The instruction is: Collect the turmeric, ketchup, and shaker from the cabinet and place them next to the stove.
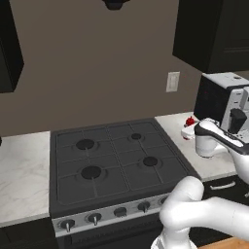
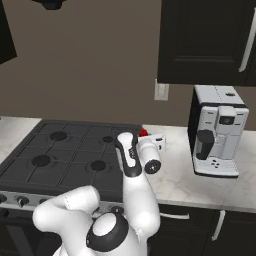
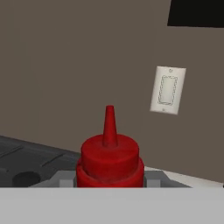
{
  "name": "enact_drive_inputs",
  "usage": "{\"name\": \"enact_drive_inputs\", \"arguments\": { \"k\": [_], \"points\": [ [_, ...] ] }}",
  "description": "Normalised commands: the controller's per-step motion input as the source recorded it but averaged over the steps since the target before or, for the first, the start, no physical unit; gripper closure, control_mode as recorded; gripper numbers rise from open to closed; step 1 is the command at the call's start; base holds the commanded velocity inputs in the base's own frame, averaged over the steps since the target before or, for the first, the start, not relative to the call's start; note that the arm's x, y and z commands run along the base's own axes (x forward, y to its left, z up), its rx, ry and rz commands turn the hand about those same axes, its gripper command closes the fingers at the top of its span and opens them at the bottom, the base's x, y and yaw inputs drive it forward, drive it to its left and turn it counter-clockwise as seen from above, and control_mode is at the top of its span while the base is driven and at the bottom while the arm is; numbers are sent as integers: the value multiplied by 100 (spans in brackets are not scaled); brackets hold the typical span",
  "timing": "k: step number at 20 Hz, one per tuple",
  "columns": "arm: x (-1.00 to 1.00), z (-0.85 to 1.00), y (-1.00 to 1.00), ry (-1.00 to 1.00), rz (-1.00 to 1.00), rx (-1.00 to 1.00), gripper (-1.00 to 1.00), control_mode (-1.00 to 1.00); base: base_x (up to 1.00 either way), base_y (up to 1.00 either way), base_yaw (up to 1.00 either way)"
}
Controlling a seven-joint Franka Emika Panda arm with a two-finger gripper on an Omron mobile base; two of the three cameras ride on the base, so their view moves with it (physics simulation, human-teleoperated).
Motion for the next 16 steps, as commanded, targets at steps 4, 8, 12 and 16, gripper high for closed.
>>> {"name": "enact_drive_inputs", "arguments": {
  "k": [4,8,12,16],
  "points": [
    [19,-24,-12,1,1,0,100,-100,0,0,0],
    [9,-23,-14,1,1,0,100,-100,0,0,0],
    [11,-24,-12,1,1,0,100,-100,0,0,0],
    [12,-24,-10,0,2,0,100,-100,0,0,0]
  ]
}}
